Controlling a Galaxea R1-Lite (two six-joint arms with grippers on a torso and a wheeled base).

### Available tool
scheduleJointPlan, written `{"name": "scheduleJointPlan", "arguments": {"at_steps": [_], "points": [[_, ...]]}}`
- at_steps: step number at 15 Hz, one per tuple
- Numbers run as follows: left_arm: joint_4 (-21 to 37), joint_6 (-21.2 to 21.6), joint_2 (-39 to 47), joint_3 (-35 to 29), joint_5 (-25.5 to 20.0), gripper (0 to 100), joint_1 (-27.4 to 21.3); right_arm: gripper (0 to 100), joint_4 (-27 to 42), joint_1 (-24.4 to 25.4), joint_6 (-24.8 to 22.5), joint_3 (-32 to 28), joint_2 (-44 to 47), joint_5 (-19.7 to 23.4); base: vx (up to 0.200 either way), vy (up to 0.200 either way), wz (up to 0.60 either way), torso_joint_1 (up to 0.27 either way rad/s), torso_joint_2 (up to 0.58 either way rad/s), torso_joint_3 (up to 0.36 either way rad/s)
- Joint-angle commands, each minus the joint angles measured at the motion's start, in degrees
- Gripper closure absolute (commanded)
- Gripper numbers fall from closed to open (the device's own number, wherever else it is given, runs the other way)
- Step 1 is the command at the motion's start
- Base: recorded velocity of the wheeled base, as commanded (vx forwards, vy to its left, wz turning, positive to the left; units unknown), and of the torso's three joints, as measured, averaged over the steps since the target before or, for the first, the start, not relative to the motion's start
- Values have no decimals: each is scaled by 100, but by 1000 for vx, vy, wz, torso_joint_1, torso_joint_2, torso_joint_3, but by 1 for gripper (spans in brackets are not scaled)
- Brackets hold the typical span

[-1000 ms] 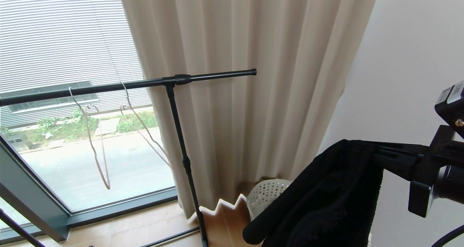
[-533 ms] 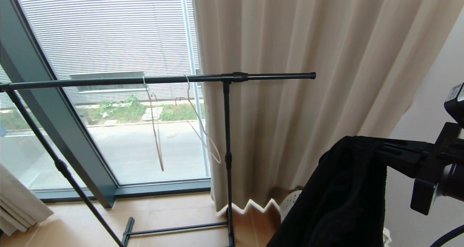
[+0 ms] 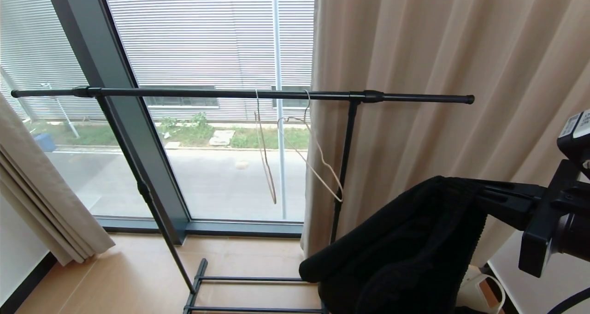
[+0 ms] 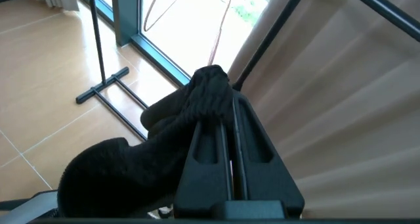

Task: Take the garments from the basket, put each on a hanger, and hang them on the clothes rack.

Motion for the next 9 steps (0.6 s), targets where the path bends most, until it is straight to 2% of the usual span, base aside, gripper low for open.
{"name": "scheduleJointPlan", "arguments": {"at_steps": [1, 9], "points": [[3, 2, 7, 0, -8, 0, 0, 100, 7, 4, -2, -3, 10, -1, 0, 200, 0, 17, 7, 2], [3, -7, 7, 0, -8, 0, 0, 100, -2, 4, -2, -3, 1, -1, 0, 200, 0, 4, 2, 3]]}}
